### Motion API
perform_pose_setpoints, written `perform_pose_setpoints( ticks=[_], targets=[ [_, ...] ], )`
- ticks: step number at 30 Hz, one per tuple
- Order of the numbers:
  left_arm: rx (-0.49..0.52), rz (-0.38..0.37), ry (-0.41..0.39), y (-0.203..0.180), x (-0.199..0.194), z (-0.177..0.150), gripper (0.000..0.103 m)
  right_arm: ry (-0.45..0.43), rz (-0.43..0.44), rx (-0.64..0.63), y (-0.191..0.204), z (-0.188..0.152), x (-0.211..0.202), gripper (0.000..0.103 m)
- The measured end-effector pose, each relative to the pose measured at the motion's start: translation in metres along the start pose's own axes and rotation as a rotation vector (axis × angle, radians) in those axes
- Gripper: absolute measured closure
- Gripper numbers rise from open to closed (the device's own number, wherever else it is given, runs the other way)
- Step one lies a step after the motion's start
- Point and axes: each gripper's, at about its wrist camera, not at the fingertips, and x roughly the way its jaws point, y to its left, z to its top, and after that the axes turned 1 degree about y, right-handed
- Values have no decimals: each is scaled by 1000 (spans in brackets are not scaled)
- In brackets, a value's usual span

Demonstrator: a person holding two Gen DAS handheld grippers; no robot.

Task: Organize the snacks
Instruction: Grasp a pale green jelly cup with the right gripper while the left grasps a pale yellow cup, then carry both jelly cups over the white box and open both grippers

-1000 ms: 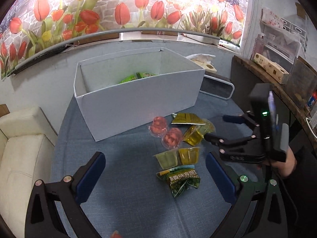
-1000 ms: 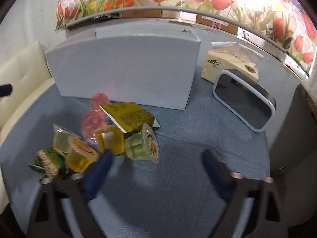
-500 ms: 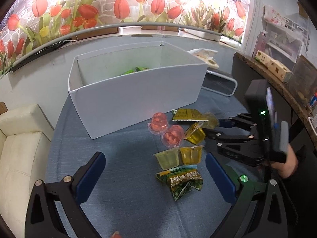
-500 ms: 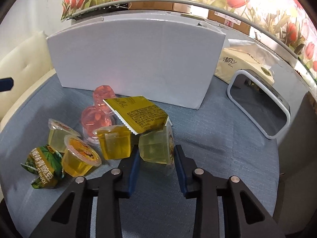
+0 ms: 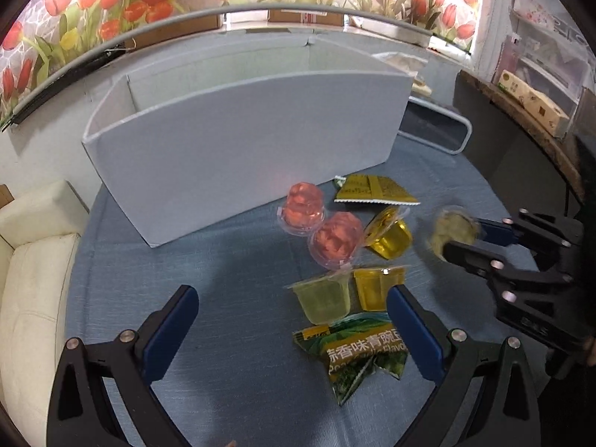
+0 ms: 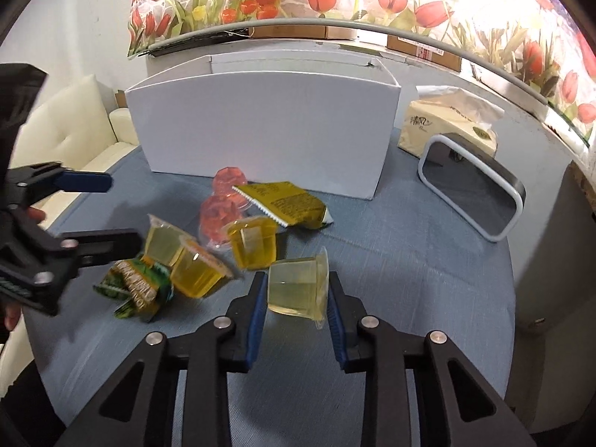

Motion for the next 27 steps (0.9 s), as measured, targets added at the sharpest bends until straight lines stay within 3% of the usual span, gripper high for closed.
perform_pose_setpoints(
  ticks=[7, 10, 12, 15, 19, 27],
  targets=[
    [-50, -15, 42, 4, 26, 2, 6, 8, 5, -6, 4, -9, -11, 70],
    [-49, 8, 53, 3, 33, 3, 24, 4, 7, -11, 5, -11, -15, 70],
    [-42, 6, 56, 1, 37, 3, 44, 4, 10, -11, 5, -12, -17, 70],
    [-6, 28, 60, -4, 43, 3, 65, 2, 13, -12, 6, -11, -16, 70],
    [-33, -17, 62, 3, 42, 6, 67, 0, 18, -10, 7, -10, -17, 70],
    [-5, -8, 2, 6, 15, 5, 67, 2, 17, -12, 12, -4, -19, 70]
  ],
)
